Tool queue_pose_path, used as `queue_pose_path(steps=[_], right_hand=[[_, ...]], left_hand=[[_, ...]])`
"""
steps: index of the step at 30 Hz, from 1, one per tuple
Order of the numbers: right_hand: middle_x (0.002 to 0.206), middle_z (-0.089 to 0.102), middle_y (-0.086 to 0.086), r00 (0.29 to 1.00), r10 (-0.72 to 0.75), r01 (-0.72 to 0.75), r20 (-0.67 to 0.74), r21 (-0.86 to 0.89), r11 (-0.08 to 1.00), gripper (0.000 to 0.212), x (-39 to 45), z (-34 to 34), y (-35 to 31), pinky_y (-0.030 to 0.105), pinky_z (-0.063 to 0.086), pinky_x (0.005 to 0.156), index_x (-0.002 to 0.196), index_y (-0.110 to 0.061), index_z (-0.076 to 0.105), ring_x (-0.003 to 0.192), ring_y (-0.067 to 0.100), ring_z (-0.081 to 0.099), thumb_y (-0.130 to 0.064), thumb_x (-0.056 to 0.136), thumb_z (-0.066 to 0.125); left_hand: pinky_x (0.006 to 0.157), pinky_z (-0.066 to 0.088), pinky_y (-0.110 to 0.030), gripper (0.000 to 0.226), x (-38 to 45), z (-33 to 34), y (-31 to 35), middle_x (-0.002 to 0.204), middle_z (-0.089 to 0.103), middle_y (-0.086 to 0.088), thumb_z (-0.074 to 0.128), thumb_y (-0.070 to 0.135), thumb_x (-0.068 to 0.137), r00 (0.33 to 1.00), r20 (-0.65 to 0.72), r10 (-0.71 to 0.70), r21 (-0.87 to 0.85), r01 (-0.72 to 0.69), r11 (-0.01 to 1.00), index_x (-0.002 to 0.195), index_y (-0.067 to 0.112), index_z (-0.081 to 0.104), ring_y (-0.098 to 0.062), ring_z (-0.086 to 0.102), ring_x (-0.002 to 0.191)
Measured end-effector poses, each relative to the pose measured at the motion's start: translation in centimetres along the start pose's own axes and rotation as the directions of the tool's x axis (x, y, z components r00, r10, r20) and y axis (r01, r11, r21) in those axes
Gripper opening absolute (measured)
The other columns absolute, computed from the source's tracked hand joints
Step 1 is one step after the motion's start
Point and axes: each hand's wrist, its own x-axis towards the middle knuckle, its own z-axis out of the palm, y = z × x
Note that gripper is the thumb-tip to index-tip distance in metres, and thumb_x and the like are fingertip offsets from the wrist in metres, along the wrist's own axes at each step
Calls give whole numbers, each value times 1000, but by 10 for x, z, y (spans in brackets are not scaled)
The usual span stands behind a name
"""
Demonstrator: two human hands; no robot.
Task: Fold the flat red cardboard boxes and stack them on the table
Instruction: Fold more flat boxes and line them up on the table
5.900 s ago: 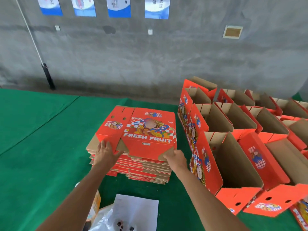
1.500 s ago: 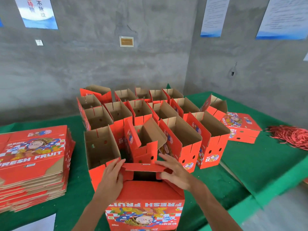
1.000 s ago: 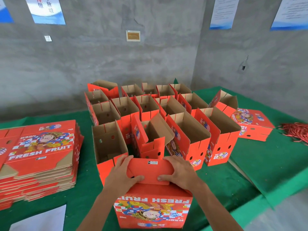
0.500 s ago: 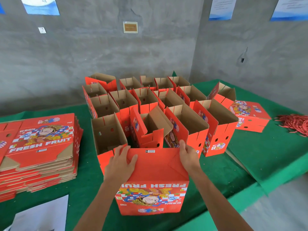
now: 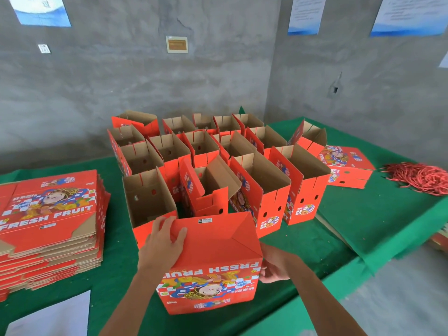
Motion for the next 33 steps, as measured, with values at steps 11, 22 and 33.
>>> queue_pose_path(steps=[11,22,33], right_hand=[[59,40,-1,910,-306,201,-281,-346,916,65,-68,-49,-49,33,64,65,117,-38,58,43,11,36,-91,81,45],[120,71,3,584,-720,-92,-376,-911,401,50,-178,-41,-60,37,47,90,139,-47,48,116,30,65,-70,95,54],[130,47,15,356,-708,-358,-610,-789,500,52,-151,-88,23,50,43,104,148,-45,31,114,36,57,-34,102,52]], left_hand=[[89,44,-41,64,-21,15,31,115,62,-4,25,72,98,985,44,-165,-473,166,865,108,18,58,-26,60,105],[94,58,-54,66,-27,52,156,116,77,11,36,89,87,701,683,204,-694,538,478,120,44,71,-18,66,116],[96,59,-48,44,-41,123,294,134,67,12,70,33,99,654,531,539,-806,193,560,137,43,51,-4,69,112]])
